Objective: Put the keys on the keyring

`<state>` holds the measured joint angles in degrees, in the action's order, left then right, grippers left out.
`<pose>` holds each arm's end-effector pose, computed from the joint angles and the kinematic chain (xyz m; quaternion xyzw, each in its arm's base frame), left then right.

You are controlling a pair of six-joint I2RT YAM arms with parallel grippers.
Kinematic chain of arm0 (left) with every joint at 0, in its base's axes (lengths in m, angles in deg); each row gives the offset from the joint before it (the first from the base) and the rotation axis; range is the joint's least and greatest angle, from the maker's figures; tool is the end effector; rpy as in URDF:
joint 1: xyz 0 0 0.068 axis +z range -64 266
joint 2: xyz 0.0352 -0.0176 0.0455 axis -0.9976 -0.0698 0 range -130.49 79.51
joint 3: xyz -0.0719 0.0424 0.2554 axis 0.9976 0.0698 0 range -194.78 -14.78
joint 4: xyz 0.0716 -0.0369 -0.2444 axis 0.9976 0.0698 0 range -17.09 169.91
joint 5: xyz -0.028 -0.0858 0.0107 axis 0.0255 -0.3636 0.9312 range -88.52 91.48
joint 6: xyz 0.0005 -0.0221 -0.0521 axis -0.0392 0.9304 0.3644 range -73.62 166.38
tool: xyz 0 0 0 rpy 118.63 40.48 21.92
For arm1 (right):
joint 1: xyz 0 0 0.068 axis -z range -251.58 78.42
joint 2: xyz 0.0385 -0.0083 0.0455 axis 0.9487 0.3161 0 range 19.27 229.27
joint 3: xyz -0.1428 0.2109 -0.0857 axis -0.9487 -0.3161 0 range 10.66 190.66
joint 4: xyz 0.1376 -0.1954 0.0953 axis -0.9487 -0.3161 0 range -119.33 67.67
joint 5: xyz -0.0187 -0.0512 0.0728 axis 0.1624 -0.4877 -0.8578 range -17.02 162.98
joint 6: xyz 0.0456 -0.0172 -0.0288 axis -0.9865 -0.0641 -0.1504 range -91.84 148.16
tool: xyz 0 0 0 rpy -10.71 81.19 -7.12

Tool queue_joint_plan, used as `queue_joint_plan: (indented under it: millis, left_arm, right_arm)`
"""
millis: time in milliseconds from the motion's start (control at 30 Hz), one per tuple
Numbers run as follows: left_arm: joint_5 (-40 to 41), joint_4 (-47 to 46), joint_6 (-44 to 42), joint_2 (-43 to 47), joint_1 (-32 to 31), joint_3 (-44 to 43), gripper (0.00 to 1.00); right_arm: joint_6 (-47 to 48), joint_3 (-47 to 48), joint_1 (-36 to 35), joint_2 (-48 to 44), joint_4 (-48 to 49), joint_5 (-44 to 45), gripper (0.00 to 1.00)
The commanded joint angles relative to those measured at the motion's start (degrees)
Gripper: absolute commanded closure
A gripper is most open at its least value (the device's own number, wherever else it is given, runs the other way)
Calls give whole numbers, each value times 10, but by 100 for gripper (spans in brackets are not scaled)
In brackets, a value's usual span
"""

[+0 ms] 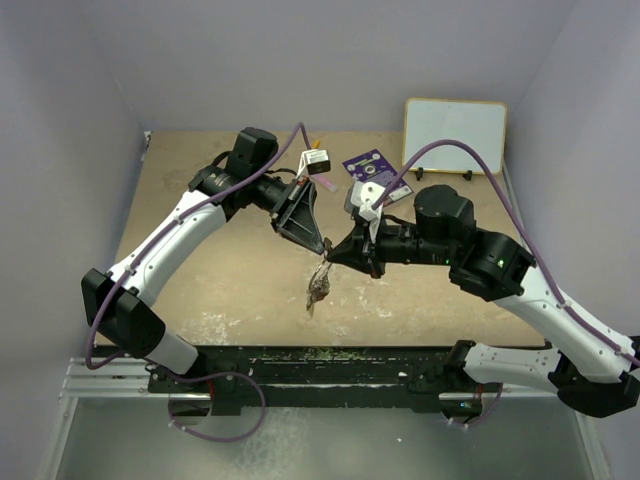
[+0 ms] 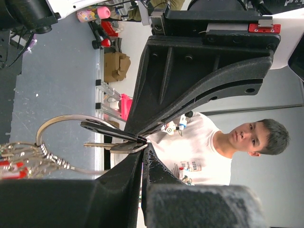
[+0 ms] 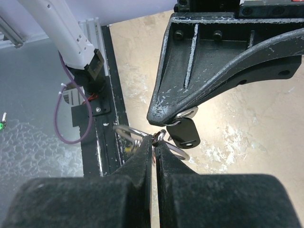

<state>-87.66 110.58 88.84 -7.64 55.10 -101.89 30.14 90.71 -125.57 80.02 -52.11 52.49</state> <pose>0.2429 -0.1914 0.3871 -0.2433 -0.6673 0.6928 0.1245 0.1120 0.1777 0.4561 -0.4555 0.6146 0.3989 0.5057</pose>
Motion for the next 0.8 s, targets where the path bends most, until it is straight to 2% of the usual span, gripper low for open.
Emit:
queue_joint_plan:
  millis: [0, 767]
  left_arm:
    - [-108, -12, -4, 8, -3, -6, 96]
    - [-108, -7, -7, 9, -4, 0, 96]
  right_arm:
    - [15, 27, 0, 2, 31, -6, 100]
    - [48, 61, -1, 25, 5, -10, 100]
